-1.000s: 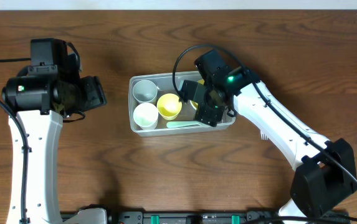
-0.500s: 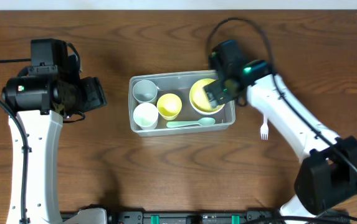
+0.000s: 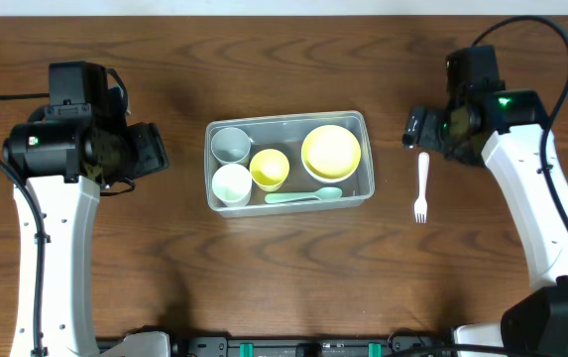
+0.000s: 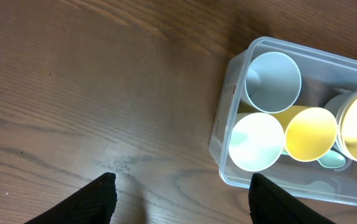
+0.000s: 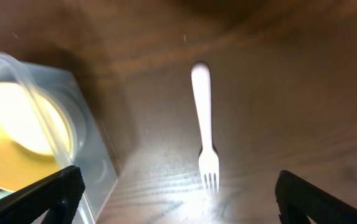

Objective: Pack container
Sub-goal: 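Move right gripper to the white fork and grasp its handle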

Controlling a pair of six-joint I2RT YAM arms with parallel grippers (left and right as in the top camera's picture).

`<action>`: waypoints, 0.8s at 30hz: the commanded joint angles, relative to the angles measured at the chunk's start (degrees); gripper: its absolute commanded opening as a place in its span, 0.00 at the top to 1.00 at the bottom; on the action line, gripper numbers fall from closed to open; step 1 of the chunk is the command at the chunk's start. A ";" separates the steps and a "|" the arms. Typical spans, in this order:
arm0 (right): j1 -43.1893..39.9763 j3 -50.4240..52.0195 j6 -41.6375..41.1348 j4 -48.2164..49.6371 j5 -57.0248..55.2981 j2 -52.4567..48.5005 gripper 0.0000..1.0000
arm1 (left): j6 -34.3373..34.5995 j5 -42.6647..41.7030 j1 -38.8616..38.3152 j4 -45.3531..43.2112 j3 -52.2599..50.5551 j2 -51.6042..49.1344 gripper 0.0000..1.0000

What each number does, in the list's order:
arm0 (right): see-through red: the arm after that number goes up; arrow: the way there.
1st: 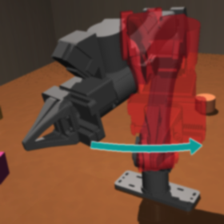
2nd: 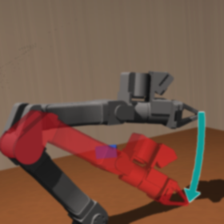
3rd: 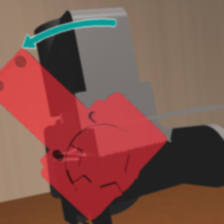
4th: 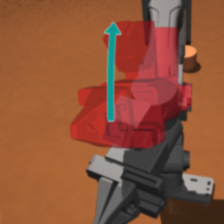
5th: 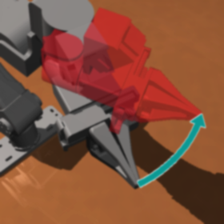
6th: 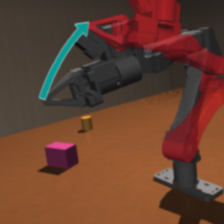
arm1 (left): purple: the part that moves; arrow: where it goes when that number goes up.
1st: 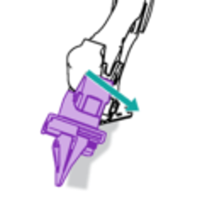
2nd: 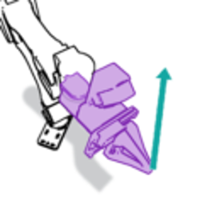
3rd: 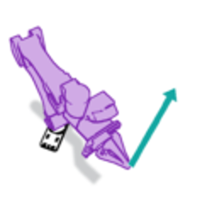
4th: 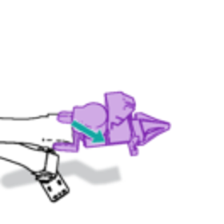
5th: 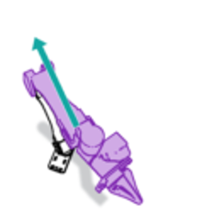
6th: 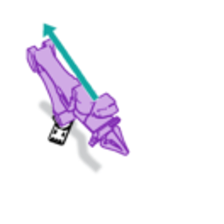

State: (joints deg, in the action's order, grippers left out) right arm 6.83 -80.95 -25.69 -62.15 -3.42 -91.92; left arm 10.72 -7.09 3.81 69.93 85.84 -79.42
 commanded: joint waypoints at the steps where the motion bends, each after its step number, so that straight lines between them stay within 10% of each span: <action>1: 0.11 4.07 -5.55 -0.15 0.68 -0.59 0.01 | 0.33 0.87 0.24 0.20 -0.28 0.00 0.31; 24: -0.57 25.46 12.92 24.04 0.68 -3.93 0.01 | 0.33 0.87 0.24 0.57 -0.28 0.00 0.31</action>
State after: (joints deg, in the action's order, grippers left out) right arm 6.81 -55.83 -19.33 -39.22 -2.74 -93.95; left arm 10.72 -7.09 3.81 70.30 85.84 -79.42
